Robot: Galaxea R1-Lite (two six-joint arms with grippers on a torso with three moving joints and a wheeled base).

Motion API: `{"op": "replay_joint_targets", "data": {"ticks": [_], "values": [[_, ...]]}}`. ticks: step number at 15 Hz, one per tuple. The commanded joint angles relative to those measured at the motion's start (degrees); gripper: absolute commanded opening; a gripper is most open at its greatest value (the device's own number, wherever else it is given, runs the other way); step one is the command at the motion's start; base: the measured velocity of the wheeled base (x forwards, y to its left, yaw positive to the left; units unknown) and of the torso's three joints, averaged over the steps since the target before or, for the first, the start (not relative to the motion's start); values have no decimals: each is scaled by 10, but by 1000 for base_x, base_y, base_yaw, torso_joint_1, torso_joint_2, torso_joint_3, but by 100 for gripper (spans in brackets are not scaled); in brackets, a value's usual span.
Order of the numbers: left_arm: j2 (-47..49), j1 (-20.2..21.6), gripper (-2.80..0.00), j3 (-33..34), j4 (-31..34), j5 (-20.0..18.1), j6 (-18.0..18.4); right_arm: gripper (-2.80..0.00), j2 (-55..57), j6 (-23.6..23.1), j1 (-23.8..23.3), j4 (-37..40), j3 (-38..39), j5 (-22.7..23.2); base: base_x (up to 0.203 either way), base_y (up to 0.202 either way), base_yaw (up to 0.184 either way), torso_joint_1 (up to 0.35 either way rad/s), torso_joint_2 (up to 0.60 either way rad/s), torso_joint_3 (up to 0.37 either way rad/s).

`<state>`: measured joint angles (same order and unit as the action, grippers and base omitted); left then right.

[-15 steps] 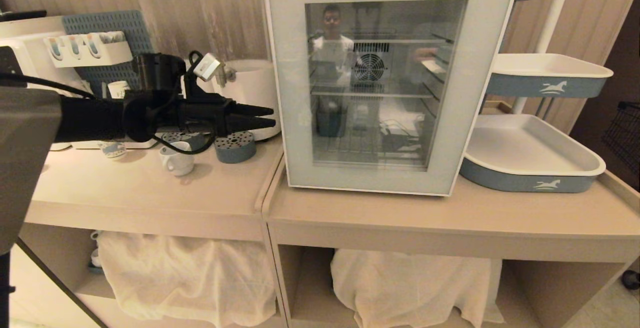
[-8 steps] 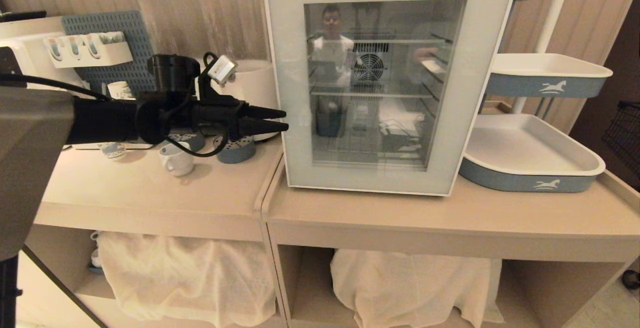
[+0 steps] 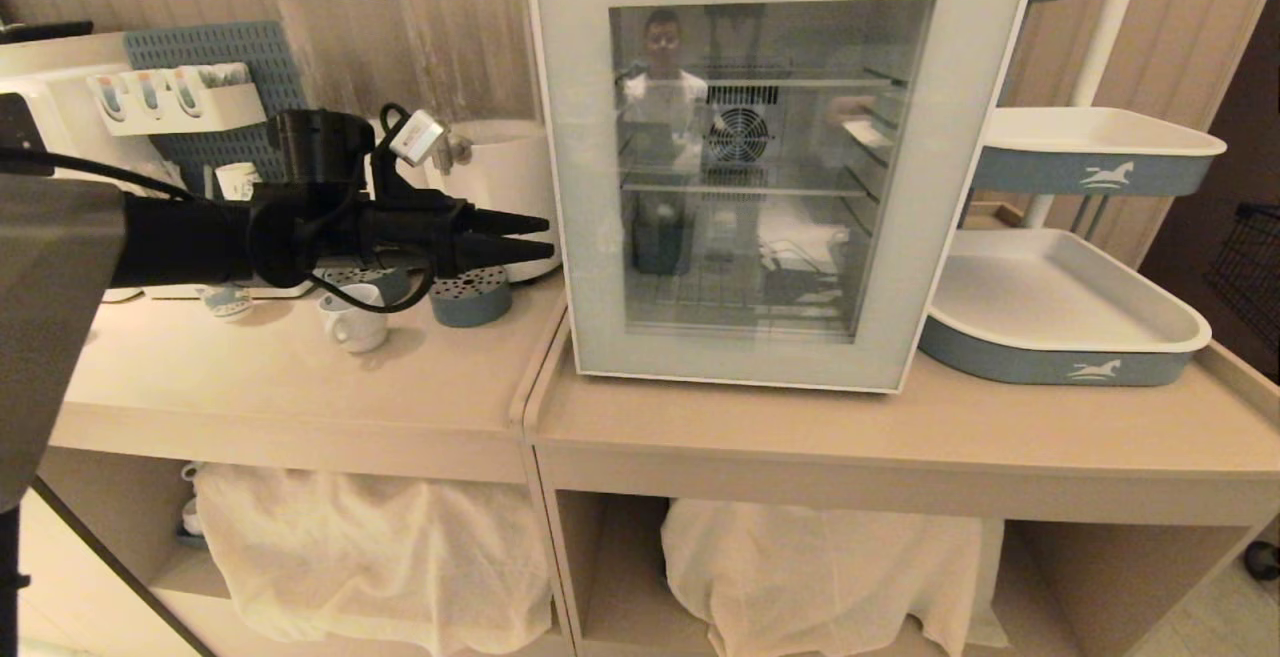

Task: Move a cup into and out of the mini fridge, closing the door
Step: Open the freezer door

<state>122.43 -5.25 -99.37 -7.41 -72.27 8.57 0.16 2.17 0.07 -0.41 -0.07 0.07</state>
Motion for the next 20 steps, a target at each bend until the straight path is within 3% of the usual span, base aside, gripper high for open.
{"op": "replay_joint_targets", "data": {"ticks": [1,5,9,20], "values": [[-3,7,0,3,-1,-4,0,-280,0,0,0,0,0,0,0,0,0,0,0,0],[11,3,0,-12,-2,0,0,-280,0,0,0,0,0,0,0,0,0,0,0,0],[22,-12,0,-12,-32,37,-7,-280,0,0,0,0,0,0,0,0,0,0,0,0],[26,-25,0,-12,-36,29,-27,-280,0,0,0,0,0,0,0,0,0,0,0,0]]}}
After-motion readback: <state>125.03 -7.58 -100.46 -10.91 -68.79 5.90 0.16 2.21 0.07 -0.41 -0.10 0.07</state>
